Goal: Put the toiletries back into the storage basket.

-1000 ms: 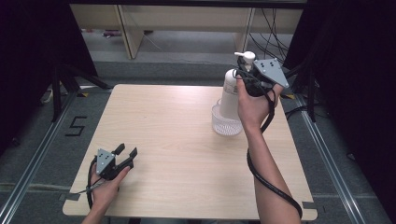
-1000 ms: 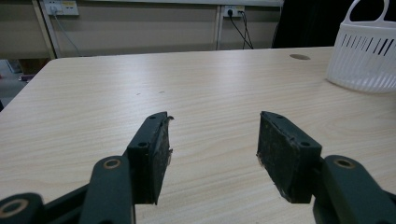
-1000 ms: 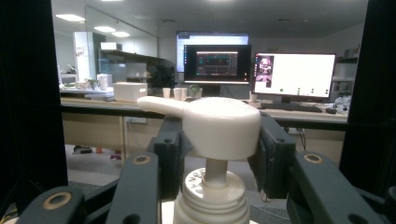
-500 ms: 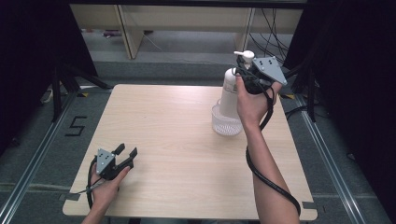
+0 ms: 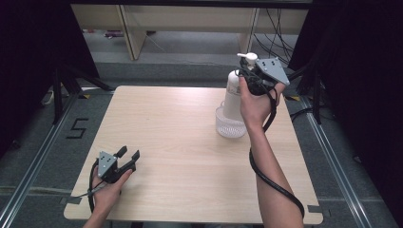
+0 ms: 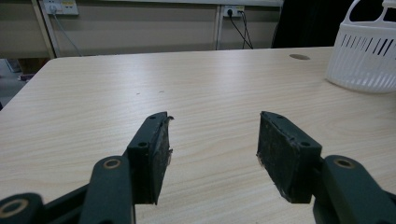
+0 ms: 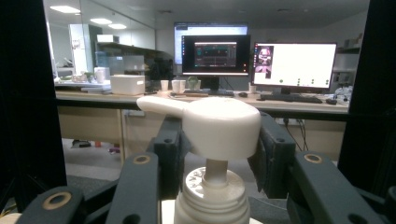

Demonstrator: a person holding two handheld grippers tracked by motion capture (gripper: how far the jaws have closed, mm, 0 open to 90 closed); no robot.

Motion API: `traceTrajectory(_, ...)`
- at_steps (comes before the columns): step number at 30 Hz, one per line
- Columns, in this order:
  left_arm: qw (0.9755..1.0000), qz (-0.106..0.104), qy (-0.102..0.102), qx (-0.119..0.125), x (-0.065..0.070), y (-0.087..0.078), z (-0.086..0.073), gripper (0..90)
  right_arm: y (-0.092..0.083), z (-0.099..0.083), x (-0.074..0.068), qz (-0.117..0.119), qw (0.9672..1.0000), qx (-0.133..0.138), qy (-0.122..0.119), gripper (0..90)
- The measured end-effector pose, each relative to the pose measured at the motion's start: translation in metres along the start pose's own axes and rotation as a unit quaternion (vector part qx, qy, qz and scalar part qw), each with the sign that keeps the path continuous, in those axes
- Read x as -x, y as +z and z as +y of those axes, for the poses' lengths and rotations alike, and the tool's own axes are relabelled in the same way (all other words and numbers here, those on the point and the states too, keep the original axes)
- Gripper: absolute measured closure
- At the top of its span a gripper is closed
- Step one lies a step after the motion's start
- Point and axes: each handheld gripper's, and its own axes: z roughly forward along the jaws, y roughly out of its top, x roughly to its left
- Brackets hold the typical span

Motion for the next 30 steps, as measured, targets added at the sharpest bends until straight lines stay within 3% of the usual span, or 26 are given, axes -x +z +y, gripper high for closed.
traceTrajectory(30, 1.0, 0.001, -0.001, -0.004, 0.0, -0.001, 0.0, 43.0, 0.01, -0.011, 0.003, -0.002, 0.9997, -0.022, 0.002, 59.9)
